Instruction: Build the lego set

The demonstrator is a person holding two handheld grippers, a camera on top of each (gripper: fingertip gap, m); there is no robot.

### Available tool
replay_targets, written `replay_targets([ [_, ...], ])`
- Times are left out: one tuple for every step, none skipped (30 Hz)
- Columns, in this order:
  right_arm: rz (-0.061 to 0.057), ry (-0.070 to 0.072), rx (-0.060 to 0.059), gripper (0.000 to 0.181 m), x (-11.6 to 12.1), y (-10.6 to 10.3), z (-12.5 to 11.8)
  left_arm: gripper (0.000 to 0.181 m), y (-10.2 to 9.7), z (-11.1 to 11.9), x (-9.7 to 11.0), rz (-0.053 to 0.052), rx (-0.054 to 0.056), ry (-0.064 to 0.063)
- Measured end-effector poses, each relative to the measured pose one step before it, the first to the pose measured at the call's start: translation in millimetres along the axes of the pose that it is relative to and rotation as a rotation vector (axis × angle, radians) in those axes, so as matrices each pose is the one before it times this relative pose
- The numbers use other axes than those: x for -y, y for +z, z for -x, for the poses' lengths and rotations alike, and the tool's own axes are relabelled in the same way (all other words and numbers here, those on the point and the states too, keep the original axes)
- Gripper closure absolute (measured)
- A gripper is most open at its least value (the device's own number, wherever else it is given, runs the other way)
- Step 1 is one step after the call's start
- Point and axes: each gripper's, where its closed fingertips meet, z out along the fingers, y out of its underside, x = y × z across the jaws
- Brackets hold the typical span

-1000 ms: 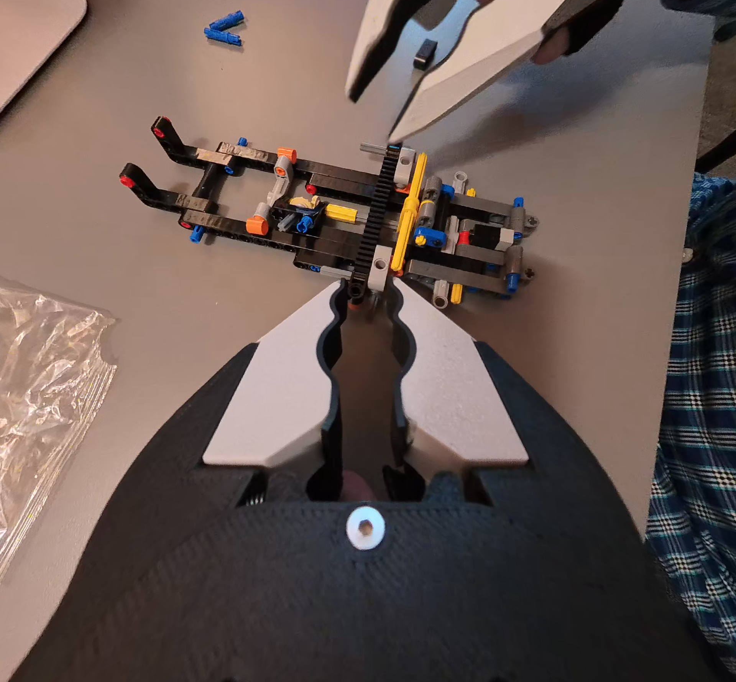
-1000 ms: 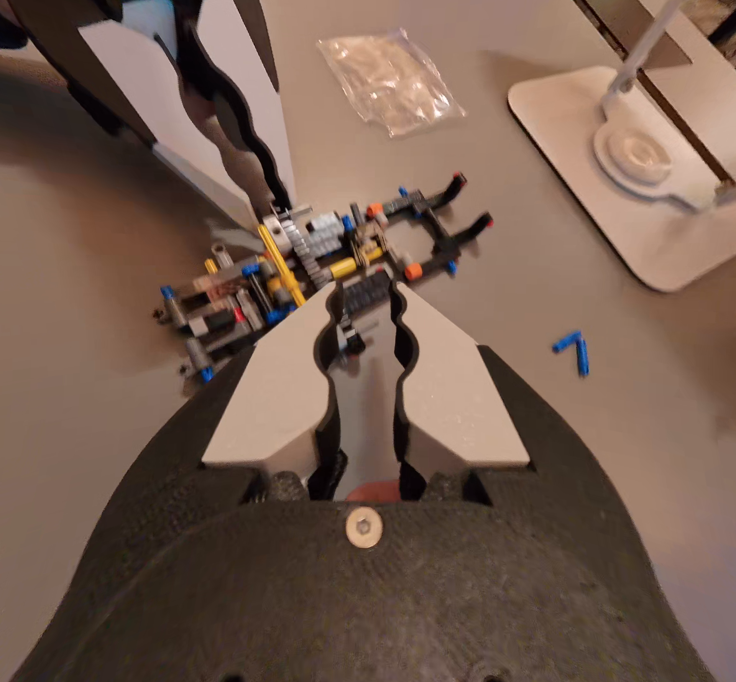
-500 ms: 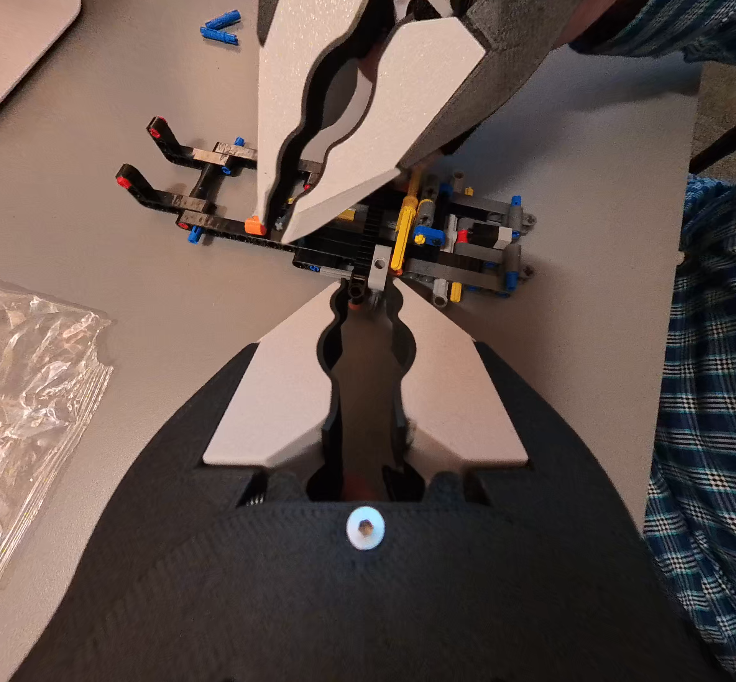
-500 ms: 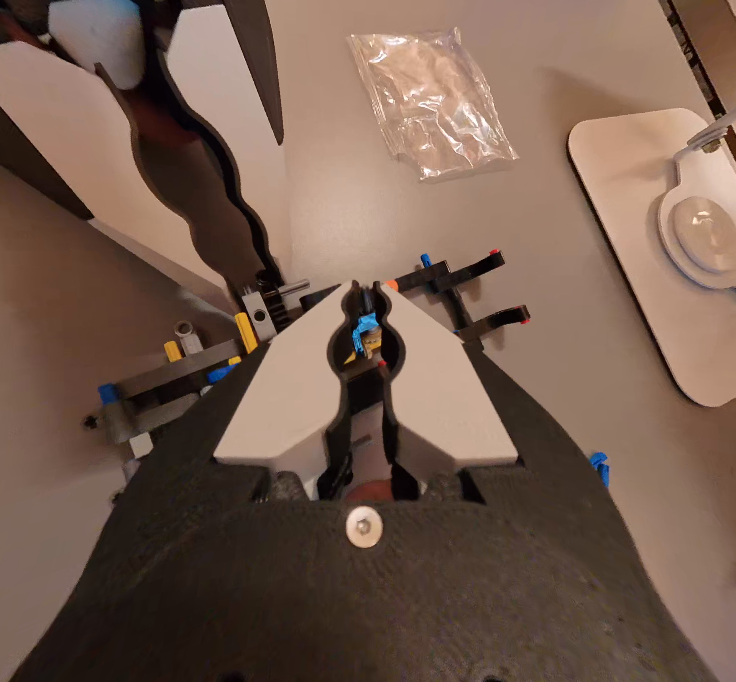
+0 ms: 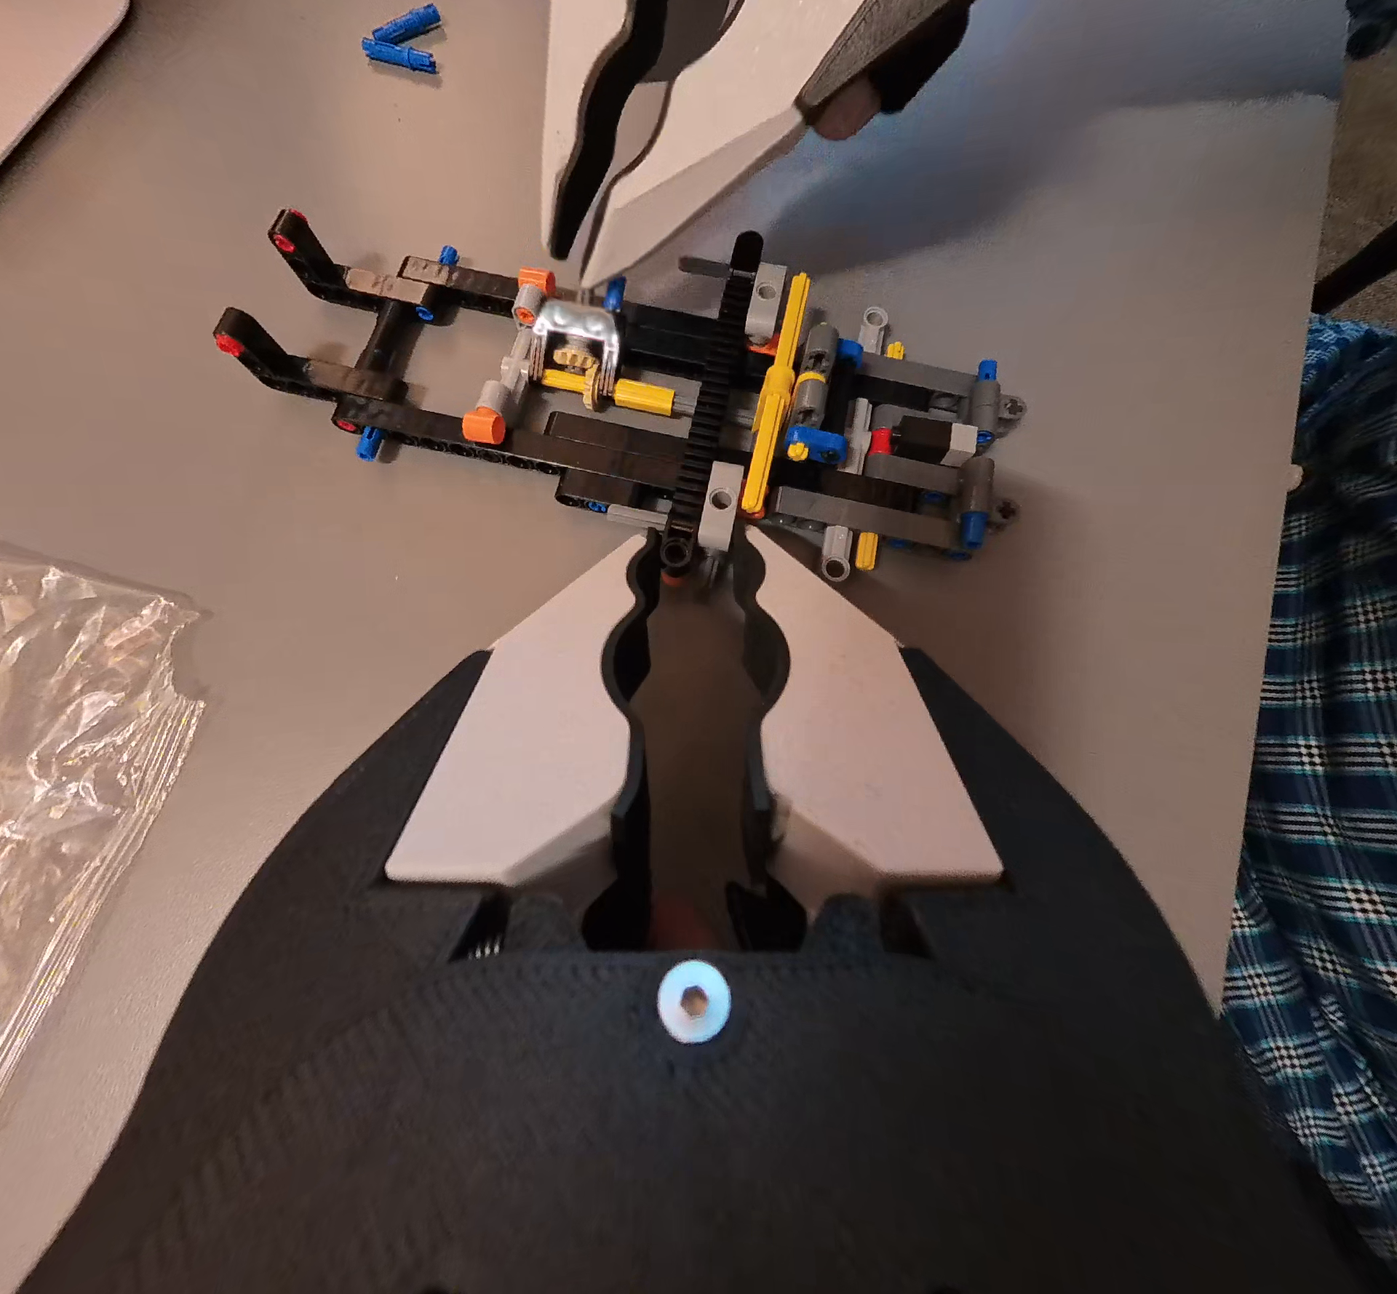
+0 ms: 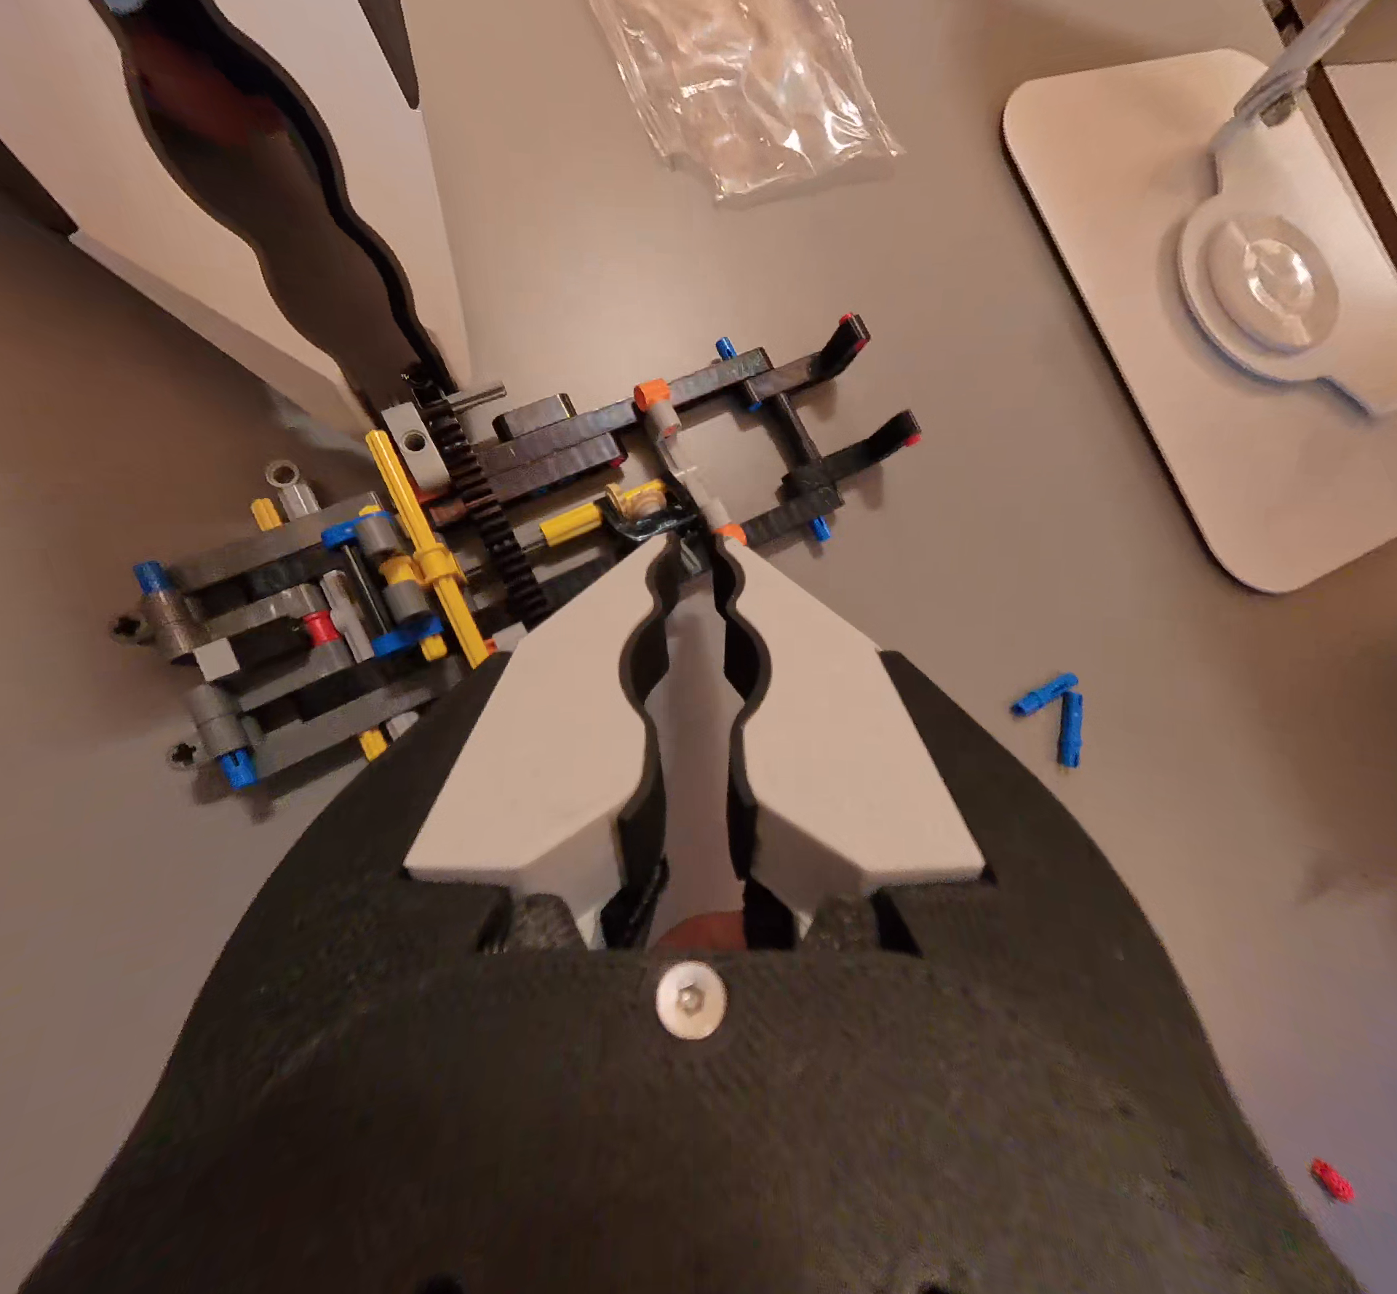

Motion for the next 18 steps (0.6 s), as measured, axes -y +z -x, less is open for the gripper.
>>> replay_targets([
  [-0.0008, 0.0067, -0.0022, 0.176, -1.11, -2.36, -1.03, 0.165, 0.07, -0.02, -0.17, 0.0014, -0.0002, -0.0005],
  [0.0028, 0.0004, -0.0076, 0.176, -1.58, -2.32, -1.73, 0.165, -0.03, 0.05, -0.06, 0.0004, 0.0002, 0.0002],
  [0.0050, 0.0013, -0.0059, 0.176, -1.88, -1.84, -1.59, 0.165, 0.11, 0.00, -0.07, 0.0004, 0.0002, 0.0002],
  [0.0018, 0.0013, -0.0029, 0.176, -1.29, -1.50, -1.04, 0.165, 0.05, -0.03, -0.18, 0.0011, 0.0001, 0.0000],
  [0.0006, 0.0030, 0.0022, 0.176, -1.03, -0.74, -0.22, 0.165, 0.08, -0.06, 0.00, 0.0008, 0.0001, 0.0003],
  [0.0024, 0.0027, 0.0009, 0.176, -0.97, -0.10, -0.08, 0.165, 0.04, 0.04, -0.13, 0.0004, 0.0001, 0.0002],
  [0.0000, 0.0007, -0.0012, 0.176, -0.35, 0.38, -0.11, 0.165, -0.01, 0.03, -0.02, 0.0001, 0.0002, 0.0001],
  [0.0010, 0.0000, 0.0024, 0.176, -0.25, 0.69, 0.77, 0.165, -0.03, -0.05, -0.03, 0.0000, 0.0002, 0.0002],
  [0.0028, -0.0017, 0.0017, 0.176, -0.35, 0.80, 0.72, 0.165, -0.04, 0.04, 0.12, -0.0003, 0.0002, 0.0003],
  [0.0013, -0.0019, -0.0008, 0.176, -0.15, 0.74, 0.43, 0.165, -0.01, -0.01, 0.01, -0.0003, 0.0004, 0.0003],
  [0.0001, -0.0002, 0.0000, 0.176, 0.00, 0.29, 0.49, 0.165, -0.14, 0.02, 0.04, -0.0004, 0.0003, 0.0002],
  [-0.0005, 0.0004, -0.0016, 0.175, 0.13, -0.12, 0.07, 0.165, -0.11, -0.09, 0.11, -0.0009, -0.0002, -0.0002],
  [-0.0011, -0.0008, -0.0037, 0.175, 0.12, -0.58, -0.35, 0.165, -0.06, 0.05, 0.05, -0.0010, -0.0012, -0.0016],
  [-0.0017, 0.0000, -0.0044, 0.174, 0.05, -1.05, -0.66, 0.165, -0.17, 0.06, 0.08, -0.0009, -0.0017, -0.0022],
  [-0.0035, 0.0011, -0.0034, 0.173, 0.22, -1.41, -0.50, 0.165, -0.07, 0.05, 0.19, -0.0013, -0.0014, -0.0021],
  [-0.0061, 0.0026, -0.0032, 0.173, 0.49, -1.71, -0.51, 0.165, -0.22, -0.05, 0.23, -0.0016, -0.0020, -0.0019],
  [-0.0079, 0.0027, -0.0022, 0.172, 0.75, -1.75, -0.32, 0.165, -0.09, 0.01, -0.01, -0.0006, -0.0014, -0.0016],
  [-0.0090, 0.0015, -0.0023, 0.172, 0.92, -1.80, -0.05, 0.165, -0.02, -0.04, 0.01, -0.0002, -0.0008, -0.0009],
])
